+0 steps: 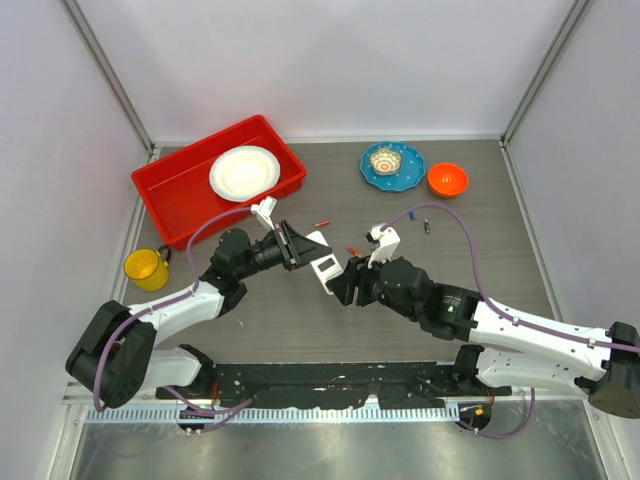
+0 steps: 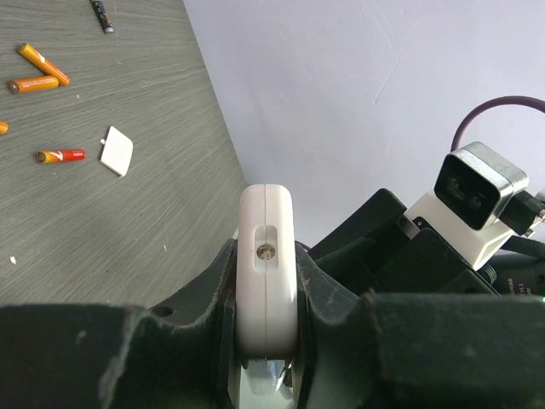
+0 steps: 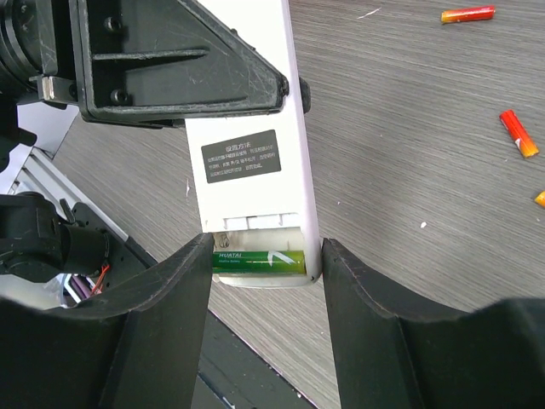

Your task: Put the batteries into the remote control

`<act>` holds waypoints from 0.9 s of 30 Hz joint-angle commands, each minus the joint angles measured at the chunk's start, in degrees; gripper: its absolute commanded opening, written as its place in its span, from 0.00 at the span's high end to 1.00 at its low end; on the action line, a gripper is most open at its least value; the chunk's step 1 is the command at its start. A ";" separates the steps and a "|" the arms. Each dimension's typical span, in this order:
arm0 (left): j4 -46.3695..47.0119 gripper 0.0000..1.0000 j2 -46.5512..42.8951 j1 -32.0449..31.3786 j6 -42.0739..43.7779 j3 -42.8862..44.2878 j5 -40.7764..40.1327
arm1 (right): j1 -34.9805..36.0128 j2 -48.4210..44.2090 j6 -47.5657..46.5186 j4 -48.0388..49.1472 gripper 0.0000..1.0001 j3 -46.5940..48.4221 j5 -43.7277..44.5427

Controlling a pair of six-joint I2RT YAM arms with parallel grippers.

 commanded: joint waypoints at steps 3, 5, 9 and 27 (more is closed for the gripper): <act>9.41 1.00 -0.77 0.83 -3.47 0.86 1.08 | -0.29 -0.03 -1.89 -4.78 0.44 -0.76 0.52; 9.67 1.00 -0.77 0.83 -3.56 0.95 1.08 | -0.38 0.06 -2.15 -4.96 0.45 -0.76 0.61; 10.02 1.00 -0.69 1.09 -3.91 1.04 1.43 | -0.38 0.14 -2.60 -5.22 0.46 -0.85 0.78; 14.76 1.00 1.51 1.97 -7.25 1.48 3.10 | -0.38 1.02 -6.99 -7.33 0.55 -0.85 1.48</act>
